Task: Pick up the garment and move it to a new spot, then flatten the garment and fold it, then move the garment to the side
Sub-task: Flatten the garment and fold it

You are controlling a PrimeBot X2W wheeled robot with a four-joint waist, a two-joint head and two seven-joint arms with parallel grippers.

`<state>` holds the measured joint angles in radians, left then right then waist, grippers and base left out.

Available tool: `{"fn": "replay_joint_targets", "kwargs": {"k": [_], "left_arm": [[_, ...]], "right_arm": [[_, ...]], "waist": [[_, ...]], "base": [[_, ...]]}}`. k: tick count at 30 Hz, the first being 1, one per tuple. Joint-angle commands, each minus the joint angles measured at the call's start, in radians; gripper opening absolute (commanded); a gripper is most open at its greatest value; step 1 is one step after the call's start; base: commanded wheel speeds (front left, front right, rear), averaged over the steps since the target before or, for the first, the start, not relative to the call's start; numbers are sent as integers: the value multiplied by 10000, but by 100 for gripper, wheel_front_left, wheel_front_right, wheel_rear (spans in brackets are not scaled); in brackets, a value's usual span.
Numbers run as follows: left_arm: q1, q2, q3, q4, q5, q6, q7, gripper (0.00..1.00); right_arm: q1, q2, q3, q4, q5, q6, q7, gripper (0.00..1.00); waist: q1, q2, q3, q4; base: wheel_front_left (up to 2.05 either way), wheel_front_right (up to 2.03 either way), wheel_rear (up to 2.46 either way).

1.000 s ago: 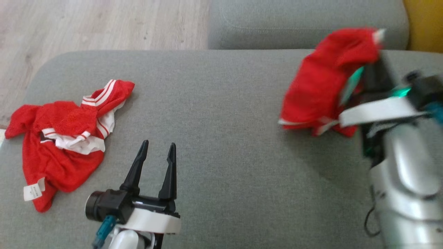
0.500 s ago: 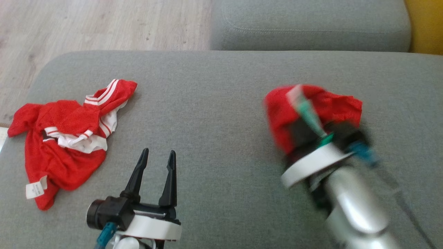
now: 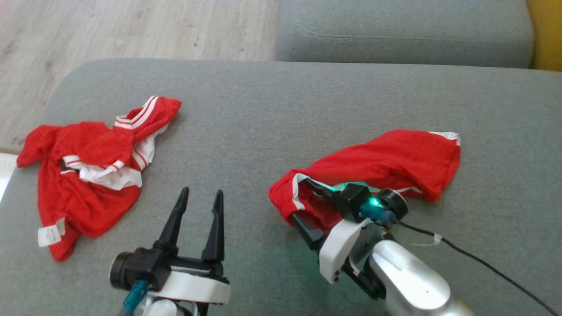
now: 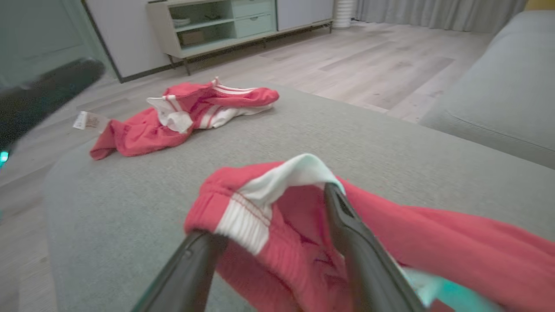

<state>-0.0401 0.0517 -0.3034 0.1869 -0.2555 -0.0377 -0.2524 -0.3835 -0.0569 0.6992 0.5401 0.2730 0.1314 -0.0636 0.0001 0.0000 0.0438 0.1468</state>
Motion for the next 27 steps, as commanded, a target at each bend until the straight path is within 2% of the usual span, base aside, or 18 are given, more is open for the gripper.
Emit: {"fn": "replay_joint_targets", "kwargs": {"k": [1,7,13,21,27], "left_arm": [[-409,-15,411,-309,14,50,-93,100],[-358,-15,550,-375,-72,87,-93,100],[-280,-15,621,-455,-92,157,-93,100],[-289,-15,696,-570,-176,158,-93,100],[-284,-15,775,-679,-185,170,-93,100]], "right_arm": [[-392,67,-55,-178,-92,-7,158,100],[-517,67,10,-214,-629,-7,1150,100],[-129,67,-113,-718,-883,-7,1516,100],[677,67,-843,-1063,-1368,-7,1447,100],[1731,67,-2171,-1561,-1668,-7,716,100]], "waist": [[-1,0,-46,-134],[-1,0,-222,-667],[-1,0,-360,-1076],[-1,0,-503,-1344],[-1,0,-559,-1489]], "base": [[0,0,0],[0,0,0],[0,0,0],[0,0,0],[0,0,0]]}}
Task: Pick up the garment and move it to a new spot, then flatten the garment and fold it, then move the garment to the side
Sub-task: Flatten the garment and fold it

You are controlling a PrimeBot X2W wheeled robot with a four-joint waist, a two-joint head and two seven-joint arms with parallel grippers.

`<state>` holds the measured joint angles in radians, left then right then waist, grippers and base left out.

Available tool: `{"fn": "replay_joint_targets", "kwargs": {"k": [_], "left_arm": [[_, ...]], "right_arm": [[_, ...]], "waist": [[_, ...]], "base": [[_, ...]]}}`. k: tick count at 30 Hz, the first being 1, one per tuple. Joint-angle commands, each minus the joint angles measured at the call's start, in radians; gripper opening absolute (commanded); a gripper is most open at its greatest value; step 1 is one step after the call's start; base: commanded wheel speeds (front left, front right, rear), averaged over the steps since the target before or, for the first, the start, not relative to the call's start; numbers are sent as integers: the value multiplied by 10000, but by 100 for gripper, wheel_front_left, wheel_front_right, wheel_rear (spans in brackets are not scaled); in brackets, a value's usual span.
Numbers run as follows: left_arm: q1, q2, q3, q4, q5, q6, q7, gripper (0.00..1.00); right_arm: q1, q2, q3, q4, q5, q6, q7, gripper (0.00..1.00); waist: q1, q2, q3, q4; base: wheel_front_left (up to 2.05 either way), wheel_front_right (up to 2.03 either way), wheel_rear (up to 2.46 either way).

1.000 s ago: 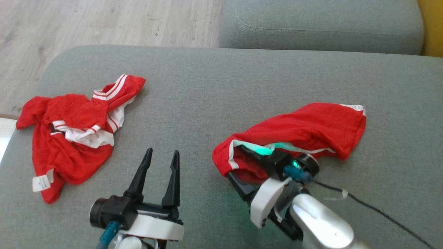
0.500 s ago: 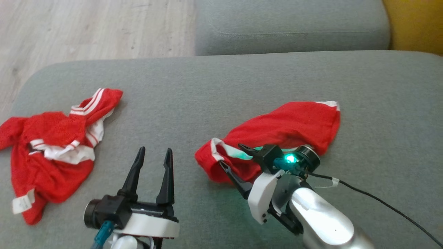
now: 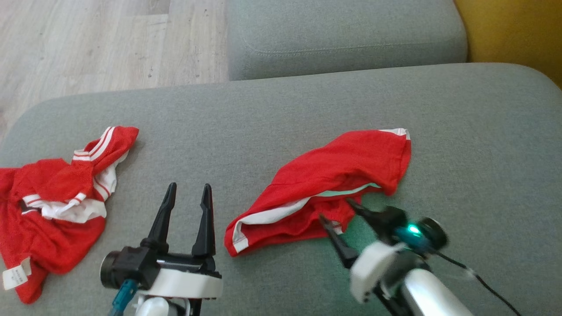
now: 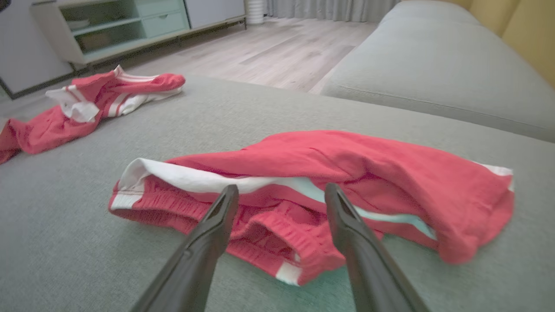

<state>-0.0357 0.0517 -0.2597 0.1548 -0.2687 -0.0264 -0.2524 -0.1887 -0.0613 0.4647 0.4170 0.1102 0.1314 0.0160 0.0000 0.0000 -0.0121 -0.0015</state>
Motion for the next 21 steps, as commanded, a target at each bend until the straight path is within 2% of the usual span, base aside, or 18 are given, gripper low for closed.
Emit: {"fn": "replay_joint_targets", "kwargs": {"k": [1,11,21], "left_arm": [[-329,-15,346,-381,-54,55,-93,100],[-265,-15,190,-526,-121,60,-93,100],[-318,-15,129,-453,-46,-40,-93,100]], "right_arm": [[-9,111,-122,-457,-51,-7,-250,100],[1719,111,-3007,-1633,579,-7,-2292,100],[1640,111,-3550,-1381,623,-7,-2688,100]], "waist": [[0,0,1,-28],[0,0,105,-213],[0,0,298,-127]], "base": [[0,0,0],[0,0,0],[0,0,0]]}}
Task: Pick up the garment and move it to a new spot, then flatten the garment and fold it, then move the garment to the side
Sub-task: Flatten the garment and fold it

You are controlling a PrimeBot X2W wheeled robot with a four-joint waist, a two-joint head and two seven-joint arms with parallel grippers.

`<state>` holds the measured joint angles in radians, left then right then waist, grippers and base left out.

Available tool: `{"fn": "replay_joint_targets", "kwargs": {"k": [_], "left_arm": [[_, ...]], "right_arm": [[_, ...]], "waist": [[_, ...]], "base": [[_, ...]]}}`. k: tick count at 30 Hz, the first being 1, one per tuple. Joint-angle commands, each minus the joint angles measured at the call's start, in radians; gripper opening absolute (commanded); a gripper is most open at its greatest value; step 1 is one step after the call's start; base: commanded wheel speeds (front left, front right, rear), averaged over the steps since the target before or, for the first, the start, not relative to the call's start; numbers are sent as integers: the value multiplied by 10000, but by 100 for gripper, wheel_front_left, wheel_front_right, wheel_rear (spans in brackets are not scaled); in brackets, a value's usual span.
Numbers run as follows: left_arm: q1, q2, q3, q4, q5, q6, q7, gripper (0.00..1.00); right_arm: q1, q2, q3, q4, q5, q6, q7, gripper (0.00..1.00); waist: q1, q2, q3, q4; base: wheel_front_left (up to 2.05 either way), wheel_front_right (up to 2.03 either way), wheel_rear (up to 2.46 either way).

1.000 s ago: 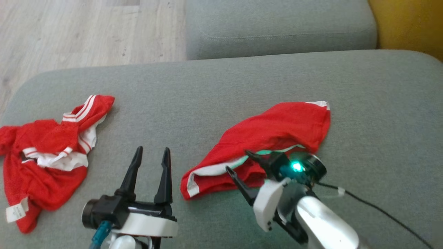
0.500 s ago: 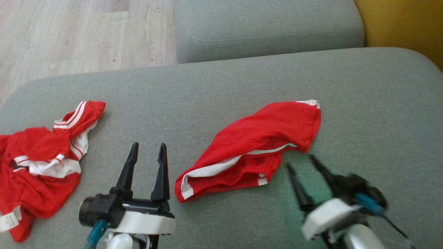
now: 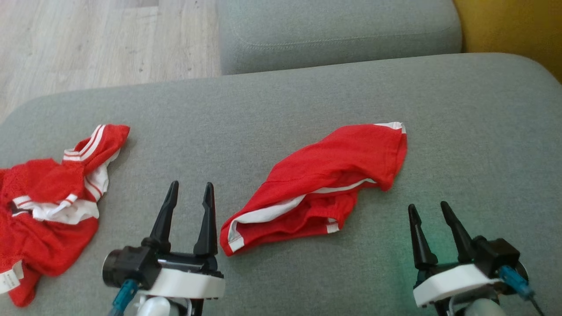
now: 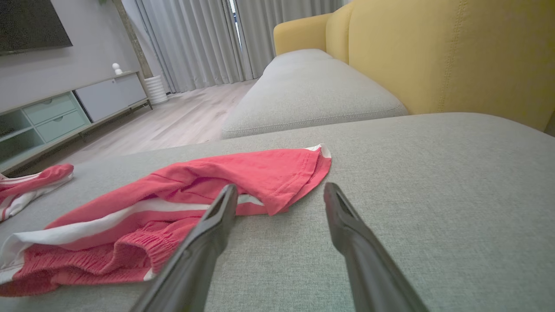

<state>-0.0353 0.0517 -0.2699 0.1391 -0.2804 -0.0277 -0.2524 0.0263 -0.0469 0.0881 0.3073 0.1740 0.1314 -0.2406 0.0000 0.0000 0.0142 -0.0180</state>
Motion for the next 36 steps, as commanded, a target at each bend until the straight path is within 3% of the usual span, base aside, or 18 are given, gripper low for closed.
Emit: {"fn": "replay_joint_targets", "kwargs": {"k": [1,7,15,24,25,27,36], "left_arm": [[-348,-15,216,-292,84,-39,-93,100],[-549,-15,118,-221,160,-110,-93,100],[-894,-15,12,-39,248,-250,-93,100],[-973,-15,8,10,262,-270,-93,100],[-969,-15,10,13,263,-264,-93,100],[-956,-15,5,43,259,-249,-93,100],[-818,-15,30,102,237,-193,-94,100]], "right_arm": [[-634,-33,172,-192,-85,-7,-129,100],[-1804,-33,-62,1180,-513,-7,182,100],[-3423,-33,-435,3847,41,-7,502,100],[-4259,-33,-4,5330,697,-7,95,100],[-4318,-33,77,5404,778,-7,34,75],[-4414,-33,235,5494,882,-7,-65,1],[-4229,-33,-28,4928,69,-7,-207,0]], "waist": [[0,0,83,86],[0,0,554,488],[0,0,1090,1132],[0,0,1230,1324],[0,0,1223,1316],[0,0,1191,1280],[0,0,829,948]], "base": [[0,0,0],[0,0,0],[0,0,0],[0,0,0],[0,0,0],[0,0,0],[0,0,0]]}}
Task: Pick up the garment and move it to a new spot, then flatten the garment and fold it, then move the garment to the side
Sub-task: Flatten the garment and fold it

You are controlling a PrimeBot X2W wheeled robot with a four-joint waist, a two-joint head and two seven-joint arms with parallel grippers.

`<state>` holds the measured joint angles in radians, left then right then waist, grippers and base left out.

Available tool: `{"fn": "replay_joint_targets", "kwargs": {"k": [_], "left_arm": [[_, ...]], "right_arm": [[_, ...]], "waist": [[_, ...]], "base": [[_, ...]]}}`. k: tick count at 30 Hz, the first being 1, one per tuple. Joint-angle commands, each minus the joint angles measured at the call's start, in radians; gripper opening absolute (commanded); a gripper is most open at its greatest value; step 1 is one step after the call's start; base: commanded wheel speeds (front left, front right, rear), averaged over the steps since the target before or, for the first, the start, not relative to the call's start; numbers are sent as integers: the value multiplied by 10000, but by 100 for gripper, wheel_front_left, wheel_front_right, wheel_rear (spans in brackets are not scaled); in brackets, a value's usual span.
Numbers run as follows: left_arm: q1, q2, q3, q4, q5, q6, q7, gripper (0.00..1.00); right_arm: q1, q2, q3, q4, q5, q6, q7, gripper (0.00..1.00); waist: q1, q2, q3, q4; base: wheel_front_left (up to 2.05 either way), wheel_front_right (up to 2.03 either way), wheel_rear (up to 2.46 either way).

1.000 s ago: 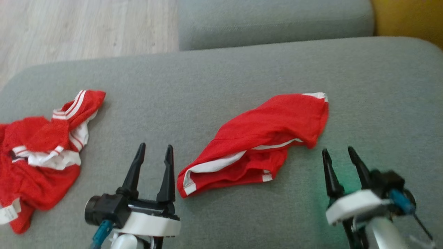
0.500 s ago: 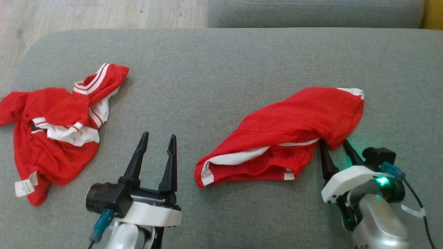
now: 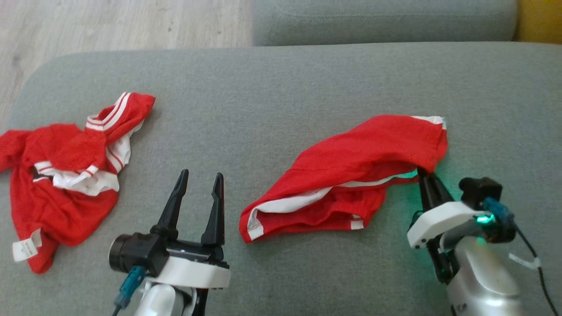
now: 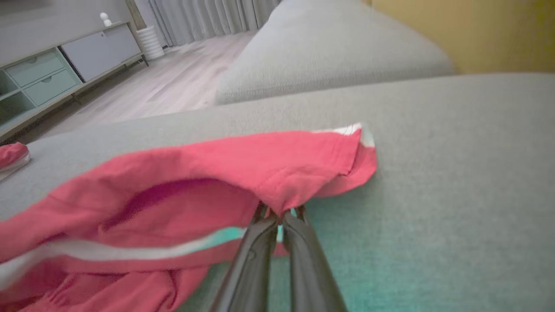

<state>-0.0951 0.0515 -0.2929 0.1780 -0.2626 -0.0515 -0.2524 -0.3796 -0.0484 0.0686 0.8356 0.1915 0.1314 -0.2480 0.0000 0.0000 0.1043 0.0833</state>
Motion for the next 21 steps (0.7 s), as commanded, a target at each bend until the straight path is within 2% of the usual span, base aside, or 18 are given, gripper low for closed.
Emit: {"fn": "replay_joint_targets", "kwargs": {"k": [1,11,15,21], "left_arm": [[-202,-13,270,-287,54,48,-94,100],[-41,-13,305,-355,-31,83,-94,100],[-107,-13,165,-396,-139,103,-94,100],[-278,-13,-33,-368,-229,105,-94,100]], "right_arm": [[-68,-18,84,-538,-218,-7,-133,0],[669,-18,-460,-2344,-831,-7,-87,0],[293,-18,-686,-2948,-895,-7,487,0],[-641,-58,-818,-2975,-1041,-7,1443,0]], "waist": [[0,0,-109,-99],[0,0,-353,-314],[0,0,-178,-49],[0,0,115,463]], "base": [[0,0,0],[0,0,0],[0,0,0],[0,0,0]]}}
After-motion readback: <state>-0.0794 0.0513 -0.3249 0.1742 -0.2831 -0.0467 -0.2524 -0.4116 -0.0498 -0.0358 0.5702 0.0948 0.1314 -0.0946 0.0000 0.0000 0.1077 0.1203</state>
